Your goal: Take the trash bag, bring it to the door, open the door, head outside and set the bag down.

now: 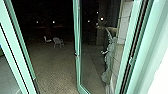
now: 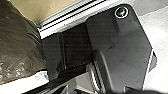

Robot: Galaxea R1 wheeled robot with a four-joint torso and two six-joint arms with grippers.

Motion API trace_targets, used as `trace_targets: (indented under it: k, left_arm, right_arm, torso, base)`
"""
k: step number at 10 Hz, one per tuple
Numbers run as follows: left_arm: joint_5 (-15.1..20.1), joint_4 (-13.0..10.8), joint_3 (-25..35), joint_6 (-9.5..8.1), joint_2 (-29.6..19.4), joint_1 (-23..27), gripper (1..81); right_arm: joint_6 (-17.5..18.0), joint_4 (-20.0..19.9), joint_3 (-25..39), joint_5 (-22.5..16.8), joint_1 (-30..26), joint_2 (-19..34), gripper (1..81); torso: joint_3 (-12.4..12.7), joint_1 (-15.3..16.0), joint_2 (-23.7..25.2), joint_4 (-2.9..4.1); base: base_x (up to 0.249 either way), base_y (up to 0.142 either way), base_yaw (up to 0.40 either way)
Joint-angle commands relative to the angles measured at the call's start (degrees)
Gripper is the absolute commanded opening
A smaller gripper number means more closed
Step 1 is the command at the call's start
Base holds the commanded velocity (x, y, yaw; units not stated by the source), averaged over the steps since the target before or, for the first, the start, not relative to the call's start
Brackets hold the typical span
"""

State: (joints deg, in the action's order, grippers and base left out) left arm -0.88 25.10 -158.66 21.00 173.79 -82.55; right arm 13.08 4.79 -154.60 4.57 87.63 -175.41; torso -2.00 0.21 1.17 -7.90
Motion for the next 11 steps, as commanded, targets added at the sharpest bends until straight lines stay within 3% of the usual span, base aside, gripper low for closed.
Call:
trace_targets:
  k: [1, 11]
  left_arm:
    - [3.3, 0.3, -0.2, 0.18, -0.5, 3.3, 1.0]
    - [3.3, 0.2, -0.2, 0.18, -0.5, 3.3, 1.0]
  right_arm:
    - [-0.2, 0.0, 0.5, -2.6, -2.8, -0.4, 81.1]
    - [-0.2, 0.0, 0.4, -2.6, -2.7, -0.5, 81.1]
  torso:
    - [0.0, 0.0, 0.0, 0.00]
    - [0.0, -0.1, 0.0, 0.00]
  base:
    - [0.000, 0.000, 0.000]
    - [0.060, 0.000, 0.000]
